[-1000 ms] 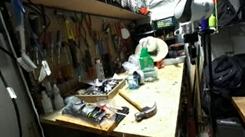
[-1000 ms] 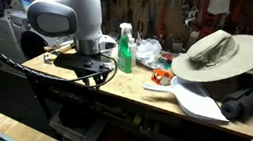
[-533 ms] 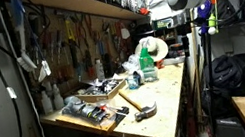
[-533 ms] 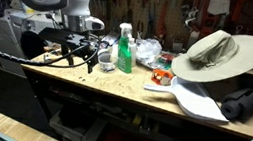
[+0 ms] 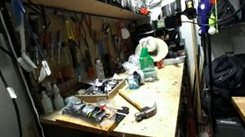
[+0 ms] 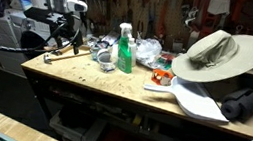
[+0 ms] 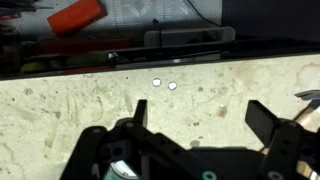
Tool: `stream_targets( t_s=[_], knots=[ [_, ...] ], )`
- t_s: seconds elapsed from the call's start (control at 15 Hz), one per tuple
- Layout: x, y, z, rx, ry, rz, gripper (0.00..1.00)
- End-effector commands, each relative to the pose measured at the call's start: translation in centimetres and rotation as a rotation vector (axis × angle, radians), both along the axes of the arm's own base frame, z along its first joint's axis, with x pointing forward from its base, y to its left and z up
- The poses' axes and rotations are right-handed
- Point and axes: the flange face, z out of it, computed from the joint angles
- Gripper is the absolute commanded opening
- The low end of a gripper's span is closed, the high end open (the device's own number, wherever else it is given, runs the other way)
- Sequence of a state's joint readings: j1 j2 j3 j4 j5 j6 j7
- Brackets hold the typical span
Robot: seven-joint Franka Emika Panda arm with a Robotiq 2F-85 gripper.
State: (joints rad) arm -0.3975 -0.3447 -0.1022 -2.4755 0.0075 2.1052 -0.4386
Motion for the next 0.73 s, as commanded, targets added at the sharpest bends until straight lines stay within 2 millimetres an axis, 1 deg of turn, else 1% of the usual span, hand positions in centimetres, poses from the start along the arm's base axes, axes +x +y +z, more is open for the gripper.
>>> stream_targets(
  t_s=[0.0,0.07,0.13,0.27,0.67],
  knots=[
    [-1.2,3.1,0.7,-0.007,-0.024,-0.025,1.00],
    [-1.6,3.7,0.7,-0.011,-0.024,-0.012,1.00],
    [0.1,2.4,0.8,-0.004,-0.016,-0.008,1.00],
    [-0.3,3.3,0.8,-0.006,-0.019,-0.002,1.00],
    [-0.9,3.3,0.7,-0.005,-0.020,-0.005,1.00]
  ],
)
